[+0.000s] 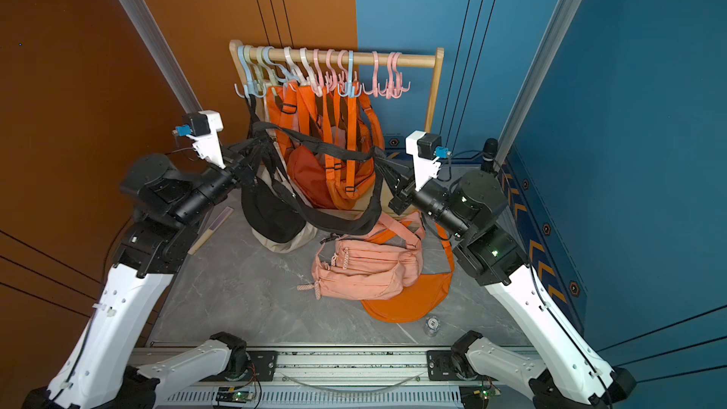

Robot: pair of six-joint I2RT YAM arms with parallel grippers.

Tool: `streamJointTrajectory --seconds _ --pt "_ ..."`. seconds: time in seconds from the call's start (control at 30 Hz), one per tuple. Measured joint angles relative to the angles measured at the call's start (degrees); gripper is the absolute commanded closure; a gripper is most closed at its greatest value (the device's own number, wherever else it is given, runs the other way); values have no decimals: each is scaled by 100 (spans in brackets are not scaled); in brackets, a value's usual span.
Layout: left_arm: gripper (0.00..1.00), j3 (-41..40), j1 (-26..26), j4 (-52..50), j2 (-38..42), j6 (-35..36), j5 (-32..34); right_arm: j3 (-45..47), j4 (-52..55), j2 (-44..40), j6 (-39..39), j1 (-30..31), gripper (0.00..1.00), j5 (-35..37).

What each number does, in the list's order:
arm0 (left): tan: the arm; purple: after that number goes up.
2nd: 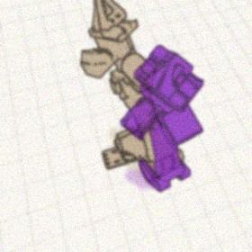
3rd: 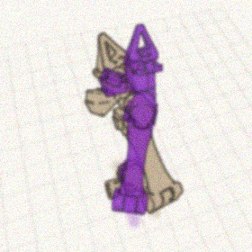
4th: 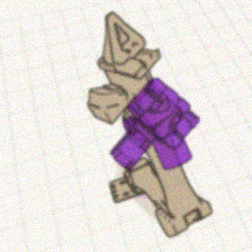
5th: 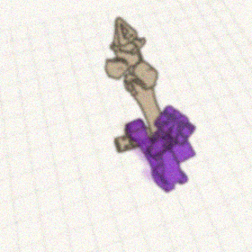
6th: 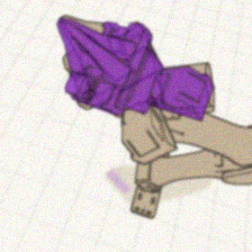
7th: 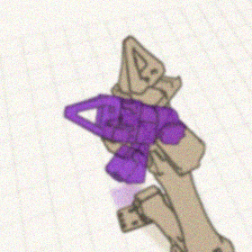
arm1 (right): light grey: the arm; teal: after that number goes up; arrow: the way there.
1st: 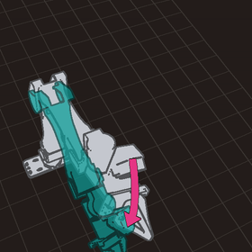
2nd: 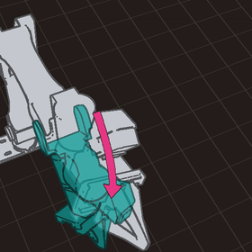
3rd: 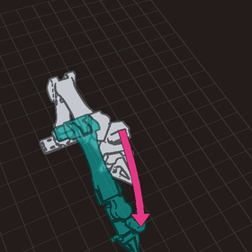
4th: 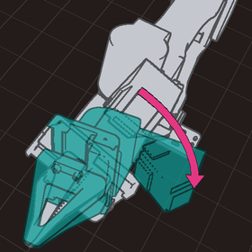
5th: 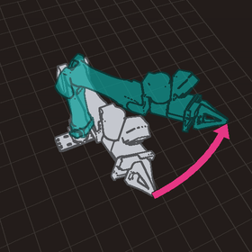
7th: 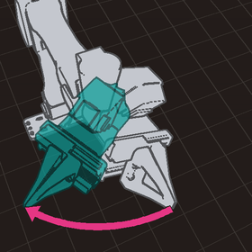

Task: Take the bag off the hook
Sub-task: Place the bag inside the bag.

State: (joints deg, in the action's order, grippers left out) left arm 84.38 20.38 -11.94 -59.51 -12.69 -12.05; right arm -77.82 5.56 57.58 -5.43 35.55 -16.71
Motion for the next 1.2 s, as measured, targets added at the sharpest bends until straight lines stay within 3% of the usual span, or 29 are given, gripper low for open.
streamJointTrajectory --seconds 0.4,0.73,1.0,1.2 --pt "100 -1338 675 -1016 1937 332 621 933 968 -1539 118 1108 100 407" --pt "100 -2404 706 -1808 3259 190 892 2411 1246 -2385 48 1290 100 866" --pt "100 -3834 848 -1567 2774 -367 1078 3681 673 -1982 -254 1266 100 1281" --pt "100 -4006 1176 -785 1823 -472 1322 3880 197 -1338 -459 835 100 1462"
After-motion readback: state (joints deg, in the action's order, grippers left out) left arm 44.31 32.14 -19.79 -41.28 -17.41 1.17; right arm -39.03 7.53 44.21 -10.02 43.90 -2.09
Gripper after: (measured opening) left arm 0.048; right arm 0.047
